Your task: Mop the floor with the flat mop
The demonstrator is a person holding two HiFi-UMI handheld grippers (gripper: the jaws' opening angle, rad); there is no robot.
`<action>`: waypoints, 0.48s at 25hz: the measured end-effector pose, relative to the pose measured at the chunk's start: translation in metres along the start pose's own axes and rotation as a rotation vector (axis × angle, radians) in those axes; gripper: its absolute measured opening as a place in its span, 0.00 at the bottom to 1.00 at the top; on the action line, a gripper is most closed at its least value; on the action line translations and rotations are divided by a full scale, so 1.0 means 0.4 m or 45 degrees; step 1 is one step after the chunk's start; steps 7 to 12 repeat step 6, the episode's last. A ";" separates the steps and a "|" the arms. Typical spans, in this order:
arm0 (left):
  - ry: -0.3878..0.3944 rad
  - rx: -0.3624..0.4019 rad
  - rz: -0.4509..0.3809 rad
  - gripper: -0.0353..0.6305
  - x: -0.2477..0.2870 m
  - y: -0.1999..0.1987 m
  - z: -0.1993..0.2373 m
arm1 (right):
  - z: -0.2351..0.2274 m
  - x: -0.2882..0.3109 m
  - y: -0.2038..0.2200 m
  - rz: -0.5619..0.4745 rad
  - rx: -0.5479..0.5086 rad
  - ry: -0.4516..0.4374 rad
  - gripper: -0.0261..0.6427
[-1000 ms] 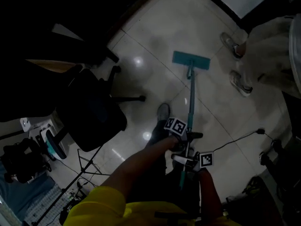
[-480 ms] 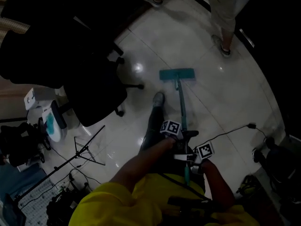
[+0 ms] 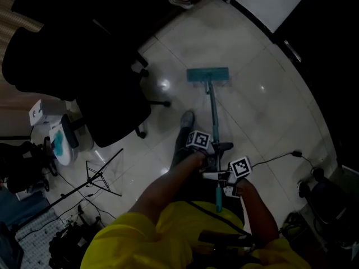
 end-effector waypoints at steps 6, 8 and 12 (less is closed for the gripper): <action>0.020 -0.012 -0.012 0.20 -0.025 -0.004 -0.032 | 0.036 0.016 -0.003 -0.002 0.033 -0.003 0.16; 0.020 -0.012 -0.012 0.20 -0.025 -0.004 -0.032 | 0.036 0.016 -0.003 -0.002 0.033 -0.003 0.16; 0.020 -0.012 -0.012 0.20 -0.025 -0.004 -0.032 | 0.036 0.016 -0.003 -0.002 0.033 -0.003 0.16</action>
Point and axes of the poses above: the fingertips, and each gripper's own axes: x forward along the fingers, z to its left, y out of its underside, the point moved 7 cm from there along -x, backward along the fingers, and after that the axes turned 2 degrees about -x, right-handed, at the moved point
